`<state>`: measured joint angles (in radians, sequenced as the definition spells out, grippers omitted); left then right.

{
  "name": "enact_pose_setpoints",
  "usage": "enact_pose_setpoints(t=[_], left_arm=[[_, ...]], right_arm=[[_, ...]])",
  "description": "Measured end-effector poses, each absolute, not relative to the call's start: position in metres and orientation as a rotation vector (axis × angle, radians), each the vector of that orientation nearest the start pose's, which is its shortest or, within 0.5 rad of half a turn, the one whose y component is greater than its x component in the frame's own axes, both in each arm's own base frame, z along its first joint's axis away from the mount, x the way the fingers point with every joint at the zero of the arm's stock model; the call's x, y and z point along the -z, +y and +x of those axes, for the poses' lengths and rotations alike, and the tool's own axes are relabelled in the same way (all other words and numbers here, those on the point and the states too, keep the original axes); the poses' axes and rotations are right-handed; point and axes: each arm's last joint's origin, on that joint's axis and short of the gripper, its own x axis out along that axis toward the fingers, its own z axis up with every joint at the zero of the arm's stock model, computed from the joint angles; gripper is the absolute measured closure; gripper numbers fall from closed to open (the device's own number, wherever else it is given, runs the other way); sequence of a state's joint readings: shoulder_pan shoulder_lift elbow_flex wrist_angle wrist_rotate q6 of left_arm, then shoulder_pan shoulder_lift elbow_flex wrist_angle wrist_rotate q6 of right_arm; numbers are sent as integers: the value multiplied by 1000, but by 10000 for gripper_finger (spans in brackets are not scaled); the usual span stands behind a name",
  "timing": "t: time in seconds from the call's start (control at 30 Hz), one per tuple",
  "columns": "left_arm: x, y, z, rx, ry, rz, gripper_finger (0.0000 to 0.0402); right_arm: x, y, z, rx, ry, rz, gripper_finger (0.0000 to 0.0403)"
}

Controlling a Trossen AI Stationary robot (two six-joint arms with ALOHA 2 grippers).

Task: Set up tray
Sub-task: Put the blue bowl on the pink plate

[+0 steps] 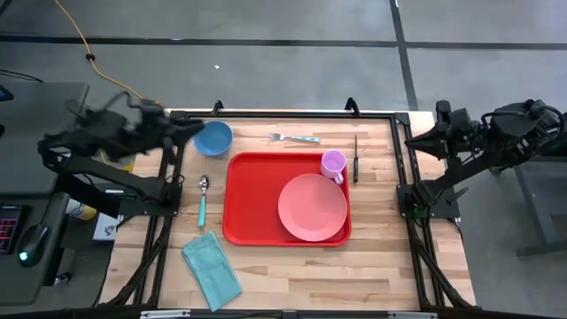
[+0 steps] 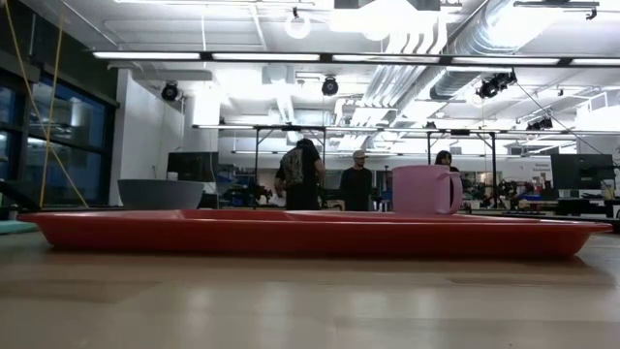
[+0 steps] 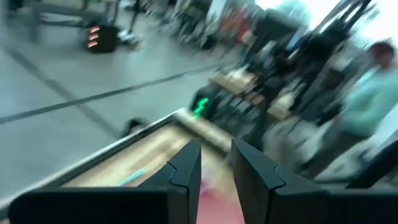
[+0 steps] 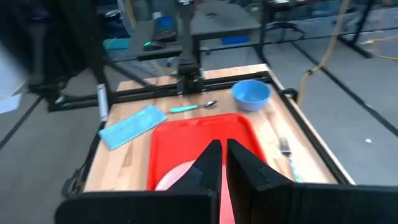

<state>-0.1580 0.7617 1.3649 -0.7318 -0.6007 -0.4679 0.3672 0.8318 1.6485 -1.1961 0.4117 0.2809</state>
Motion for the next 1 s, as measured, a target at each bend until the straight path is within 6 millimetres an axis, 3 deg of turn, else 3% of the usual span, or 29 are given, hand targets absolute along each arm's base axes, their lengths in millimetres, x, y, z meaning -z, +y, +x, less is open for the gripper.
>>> enact_pose_setpoints(t=[0.27,0.47,0.6,0.8,1.0], left_arm=[[-510,18,20,-718,278,-219,282],[-539,26,-13,-824,219,-10,282],[-542,30,-30,-877,243,110,292],[-544,30,-34,-818,288,223,332],[-544,25,-10,-717,373,320,356]], right_arm=[[-483,7,60,233,321,168,403],[-482,10,73,300,332,179,403],[-481,14,83,330,347,188,403],[-478,20,99,340,381,180,403],[-475,24,108,342,401,197,403]])
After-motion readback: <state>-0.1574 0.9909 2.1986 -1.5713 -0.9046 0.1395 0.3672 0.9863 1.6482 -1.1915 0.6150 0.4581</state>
